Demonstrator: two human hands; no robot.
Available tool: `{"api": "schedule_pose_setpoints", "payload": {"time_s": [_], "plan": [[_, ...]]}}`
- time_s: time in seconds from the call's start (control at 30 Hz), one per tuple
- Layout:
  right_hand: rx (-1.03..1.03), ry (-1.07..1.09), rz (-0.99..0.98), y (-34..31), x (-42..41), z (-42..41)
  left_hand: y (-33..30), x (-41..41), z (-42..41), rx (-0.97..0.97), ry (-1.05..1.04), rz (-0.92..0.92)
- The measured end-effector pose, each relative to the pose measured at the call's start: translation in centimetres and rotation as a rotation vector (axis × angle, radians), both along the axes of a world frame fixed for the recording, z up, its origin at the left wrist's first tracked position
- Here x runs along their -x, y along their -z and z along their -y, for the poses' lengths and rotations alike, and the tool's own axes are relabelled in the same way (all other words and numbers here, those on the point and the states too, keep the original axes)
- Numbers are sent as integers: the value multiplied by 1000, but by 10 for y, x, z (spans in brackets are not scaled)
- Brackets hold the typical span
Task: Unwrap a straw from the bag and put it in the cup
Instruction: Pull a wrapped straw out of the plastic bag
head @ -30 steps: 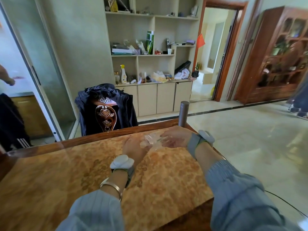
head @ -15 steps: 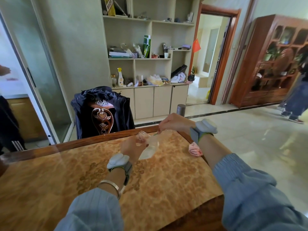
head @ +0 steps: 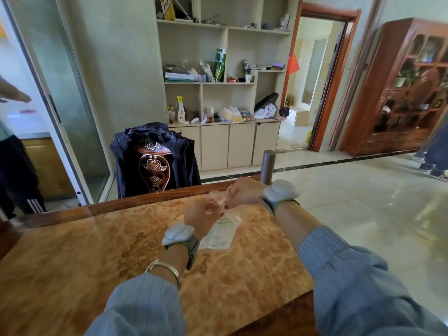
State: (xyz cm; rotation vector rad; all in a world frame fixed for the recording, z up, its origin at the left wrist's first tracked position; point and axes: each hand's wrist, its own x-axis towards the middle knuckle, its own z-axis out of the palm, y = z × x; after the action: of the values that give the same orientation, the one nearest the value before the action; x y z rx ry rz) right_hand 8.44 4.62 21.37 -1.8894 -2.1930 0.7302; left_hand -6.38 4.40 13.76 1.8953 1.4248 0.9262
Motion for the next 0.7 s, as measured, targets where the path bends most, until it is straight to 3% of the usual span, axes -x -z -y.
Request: {"api": "schedule_pose_setpoints", "payload": {"time_s": [0.23,0.47,0.7], "plan": [[-114,36,-8,5,0,-8,3,-5,-7,86,-9,14],[-134,42,6,-1,-6,-8,5,-7,-6,140,-18,-85],[-86,6,38,-4,-9,-8,10,-8,-10,172,-32,43]]}}
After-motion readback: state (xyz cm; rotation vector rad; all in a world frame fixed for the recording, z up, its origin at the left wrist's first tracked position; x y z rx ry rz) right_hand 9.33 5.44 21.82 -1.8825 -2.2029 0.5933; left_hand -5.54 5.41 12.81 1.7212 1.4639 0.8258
